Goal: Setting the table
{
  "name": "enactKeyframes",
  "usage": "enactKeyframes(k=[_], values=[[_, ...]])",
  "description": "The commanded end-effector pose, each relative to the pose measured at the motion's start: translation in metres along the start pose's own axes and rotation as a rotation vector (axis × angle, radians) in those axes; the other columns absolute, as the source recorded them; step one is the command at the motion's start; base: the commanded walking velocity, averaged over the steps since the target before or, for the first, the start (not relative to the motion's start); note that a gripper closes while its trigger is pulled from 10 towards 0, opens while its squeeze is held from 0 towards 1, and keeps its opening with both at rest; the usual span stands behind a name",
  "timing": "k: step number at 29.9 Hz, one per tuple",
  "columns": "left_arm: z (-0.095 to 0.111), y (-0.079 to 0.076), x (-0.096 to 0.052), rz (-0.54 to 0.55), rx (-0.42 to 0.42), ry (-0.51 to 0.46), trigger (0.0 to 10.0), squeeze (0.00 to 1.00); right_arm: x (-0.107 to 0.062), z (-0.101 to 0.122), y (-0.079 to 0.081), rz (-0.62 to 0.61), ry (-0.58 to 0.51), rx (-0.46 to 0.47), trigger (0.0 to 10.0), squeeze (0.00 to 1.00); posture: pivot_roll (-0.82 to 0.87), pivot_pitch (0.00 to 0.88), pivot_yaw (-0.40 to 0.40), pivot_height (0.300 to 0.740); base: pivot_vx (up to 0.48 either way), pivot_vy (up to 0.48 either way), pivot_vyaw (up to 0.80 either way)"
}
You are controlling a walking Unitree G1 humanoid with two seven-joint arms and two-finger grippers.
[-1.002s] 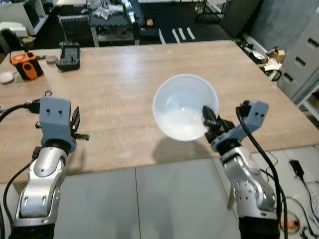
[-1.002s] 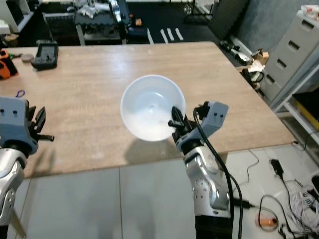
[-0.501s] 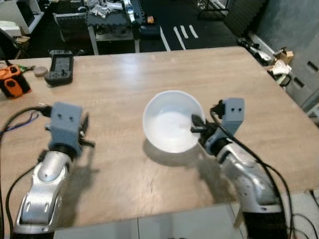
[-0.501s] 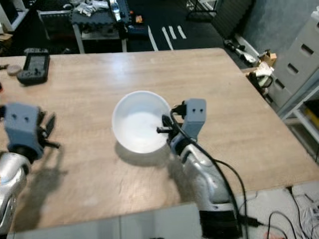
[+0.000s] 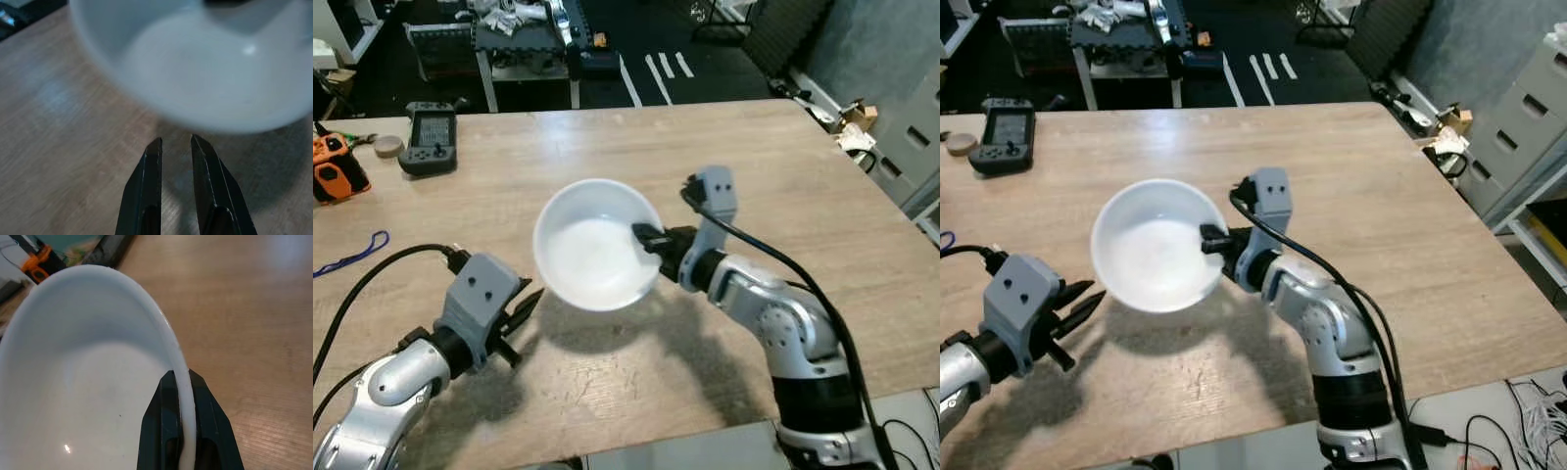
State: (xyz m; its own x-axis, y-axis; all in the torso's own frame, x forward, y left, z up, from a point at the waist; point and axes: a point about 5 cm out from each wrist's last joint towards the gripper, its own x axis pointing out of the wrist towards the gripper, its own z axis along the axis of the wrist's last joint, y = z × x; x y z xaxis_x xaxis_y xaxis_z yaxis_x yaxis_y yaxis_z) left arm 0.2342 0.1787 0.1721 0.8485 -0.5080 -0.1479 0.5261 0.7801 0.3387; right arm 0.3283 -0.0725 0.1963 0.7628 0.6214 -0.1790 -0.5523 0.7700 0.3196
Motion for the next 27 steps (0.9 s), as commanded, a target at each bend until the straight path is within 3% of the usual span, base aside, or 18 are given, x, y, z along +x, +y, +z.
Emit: enactKeyframes(k=[1, 6, 11, 15, 21, 27], values=[[-0.001, -0.003, -0.005, -0.032, 0.005, 0.02, 10.0, 0.0, 0.006, -0.004, -0.006, -0.044, 0.027, -0.01, 10.0, 0.0, 0.07, 0.077, 0.002, 0.74, 0.0, 0.0, 0.0], [0.004, 0.003, -0.029, -0.048, 0.068, 0.054, 10.0, 0.0, 0.024, -0.008, -0.029, -0.224, 0.059, -0.008, 10.0, 0.0, 0.11, 0.089, -0.013, 0.74, 0.0, 0.0, 0.0], [0.0, 0.007, -0.04, -0.006, 0.068, 0.079, 10.0, 0.0, 0.023, -0.003, -0.05, -0.338, 0.036, -0.029, 10.0, 0.0, 0.13, 0.105, -0.02, 0.74, 0.0, 0.0, 0.0], [0.003, 0.009, -0.031, 0.063, 0.046, 0.053, 10.0, 0.0, 0.012, 0.01, -0.073, -0.421, -0.015, -0.021, 10.0, 0.0, 0.13, 0.114, -0.007, 0.74, 0.0, 0.0, 0.0], [0.012, 0.007, -0.022, 0.036, 0.035, 0.017, 10.0, 0.0, -0.003, 0.02, -0.097, -0.528, -0.059, -0.041, 10.0, 0.0, 0.13, 0.124, 0.021, 0.74, 0.0, 0.0, 0.0], [0.018, 0.012, -0.011, 0.088, -0.015, -0.02, 10.0, 0.0, -0.013, 0.02, -0.109, -0.587, -0.098, 0.005, 10.0, 0.0, 0.12, 0.129, 0.039, 0.74, 0.0, 0.0, 0.0]])
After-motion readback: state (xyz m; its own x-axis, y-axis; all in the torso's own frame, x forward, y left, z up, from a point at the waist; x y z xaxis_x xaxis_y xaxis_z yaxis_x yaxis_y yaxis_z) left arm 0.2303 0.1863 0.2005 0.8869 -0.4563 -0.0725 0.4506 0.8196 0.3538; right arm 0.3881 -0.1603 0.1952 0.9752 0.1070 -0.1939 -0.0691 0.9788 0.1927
